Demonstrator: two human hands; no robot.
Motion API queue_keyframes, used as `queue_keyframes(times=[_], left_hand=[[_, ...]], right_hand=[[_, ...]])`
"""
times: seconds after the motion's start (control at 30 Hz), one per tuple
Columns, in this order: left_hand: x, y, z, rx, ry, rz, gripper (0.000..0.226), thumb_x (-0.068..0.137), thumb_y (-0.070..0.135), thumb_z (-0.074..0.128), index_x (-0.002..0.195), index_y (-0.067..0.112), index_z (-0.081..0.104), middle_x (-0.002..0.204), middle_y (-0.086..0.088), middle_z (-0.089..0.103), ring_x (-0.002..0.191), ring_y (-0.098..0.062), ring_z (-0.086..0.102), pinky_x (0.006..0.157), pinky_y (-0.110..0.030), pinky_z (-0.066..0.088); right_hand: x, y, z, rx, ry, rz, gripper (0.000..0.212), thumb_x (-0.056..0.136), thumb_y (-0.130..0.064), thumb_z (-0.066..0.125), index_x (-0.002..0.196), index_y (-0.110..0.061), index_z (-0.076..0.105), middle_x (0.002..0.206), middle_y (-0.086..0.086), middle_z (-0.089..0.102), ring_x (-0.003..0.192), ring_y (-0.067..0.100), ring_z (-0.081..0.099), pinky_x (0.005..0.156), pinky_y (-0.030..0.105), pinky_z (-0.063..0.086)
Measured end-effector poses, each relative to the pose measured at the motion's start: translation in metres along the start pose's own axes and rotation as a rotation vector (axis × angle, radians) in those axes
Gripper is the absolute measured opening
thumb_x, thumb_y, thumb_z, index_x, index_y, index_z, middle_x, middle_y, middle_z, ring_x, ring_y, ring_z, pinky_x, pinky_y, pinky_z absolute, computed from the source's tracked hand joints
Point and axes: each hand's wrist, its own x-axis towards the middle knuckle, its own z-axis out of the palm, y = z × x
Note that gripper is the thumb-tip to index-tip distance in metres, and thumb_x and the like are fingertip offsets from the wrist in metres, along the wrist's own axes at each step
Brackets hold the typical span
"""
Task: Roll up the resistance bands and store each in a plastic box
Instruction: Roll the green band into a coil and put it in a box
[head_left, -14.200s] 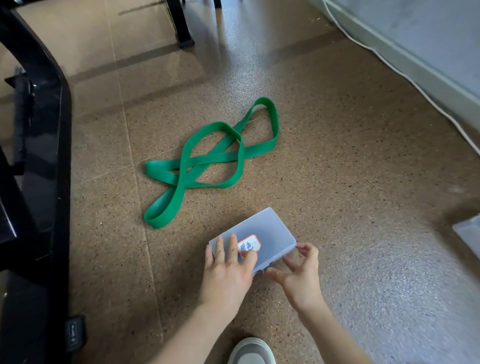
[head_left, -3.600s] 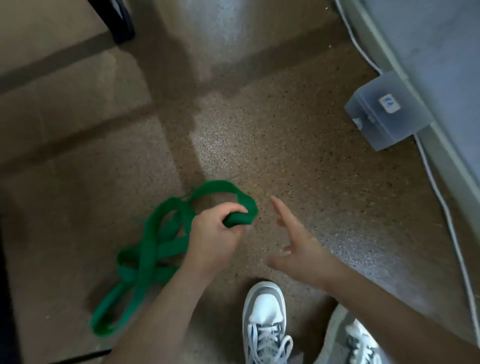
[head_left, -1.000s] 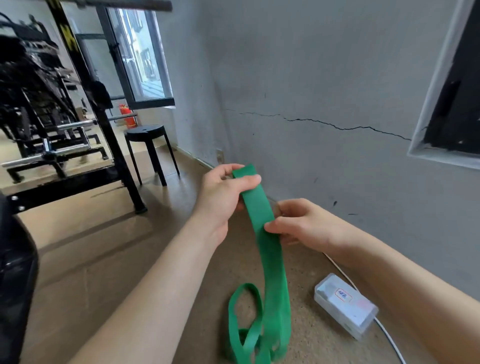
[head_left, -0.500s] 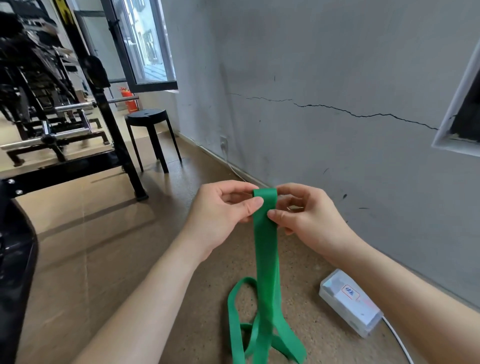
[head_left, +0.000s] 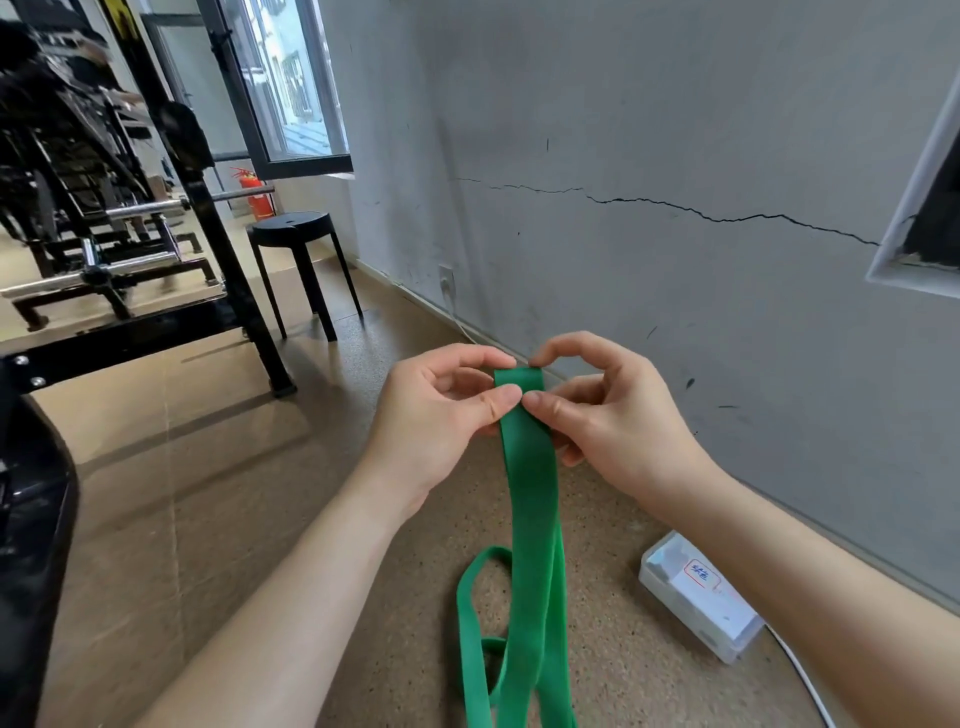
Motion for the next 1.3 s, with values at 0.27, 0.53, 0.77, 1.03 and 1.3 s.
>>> queue_keyframes(times=[0.27,0.53,0.77,1.03,1.3], left_hand=[[0.001,-0.006,0.005,0.178,0.148,0.142,0.042,0.071,-0.011,0.073,0.065,0.031,0.071,0.068,0.004,0.065,0.067,-0.012,0.059,0.073,-0.043,0.056],[-0.002,-0.002,0.005,0.075,0.014,0.050,0.027,0.073,-0.009,0.072,0.077,0.018,0.075,0.079,-0.001,0.073,0.076,-0.013,0.067,0.075,-0.027,0.055],[-0.005,0.001,0.002,-0.050,-0.054,-0.152,0.012,0.082,0.006,0.071,0.093,0.012,0.072,0.085,-0.012,0.073,0.075,-0.017,0.069,0.067,-0.027,0.059],[-0.006,0.002,0.005,0.114,0.083,-0.058,0.027,0.072,-0.009,0.075,0.075,0.017,0.072,0.064,0.000,0.071,0.060,-0.011,0.066,0.057,-0.024,0.054],[-0.008,0.002,0.008,0.253,0.126,0.063,0.035,0.067,-0.005,0.079,0.071,0.028,0.071,0.071,0.001,0.072,0.070,-0.017,0.069,0.073,-0.037,0.059]], right_hand=[[0.000,-0.007,-0.003,0.252,-0.149,0.173,0.009,0.083,-0.022,0.071,0.085,-0.019,0.064,0.085,0.021,0.073,0.064,0.029,0.067,0.050,0.027,0.053],[0.002,0.000,-0.006,0.243,-0.039,0.205,0.016,0.082,0.000,0.071,0.078,-0.011,0.061,0.086,0.029,0.068,0.074,0.027,0.064,0.060,0.029,0.053],[0.003,0.000,-0.008,0.023,0.026,0.048,0.024,0.081,-0.001,0.074,0.090,-0.016,0.059,0.079,0.014,0.074,0.074,0.030,0.073,0.073,0.041,0.060],[0.002,0.003,-0.005,0.148,-0.087,0.154,0.014,0.082,-0.004,0.073,0.091,-0.013,0.068,0.087,0.007,0.074,0.082,0.021,0.073,0.074,0.031,0.058],[0.006,0.004,-0.010,0.112,-0.110,0.193,0.013,0.079,-0.009,0.076,0.091,-0.007,0.072,0.090,0.012,0.076,0.080,0.016,0.070,0.069,0.023,0.055]])
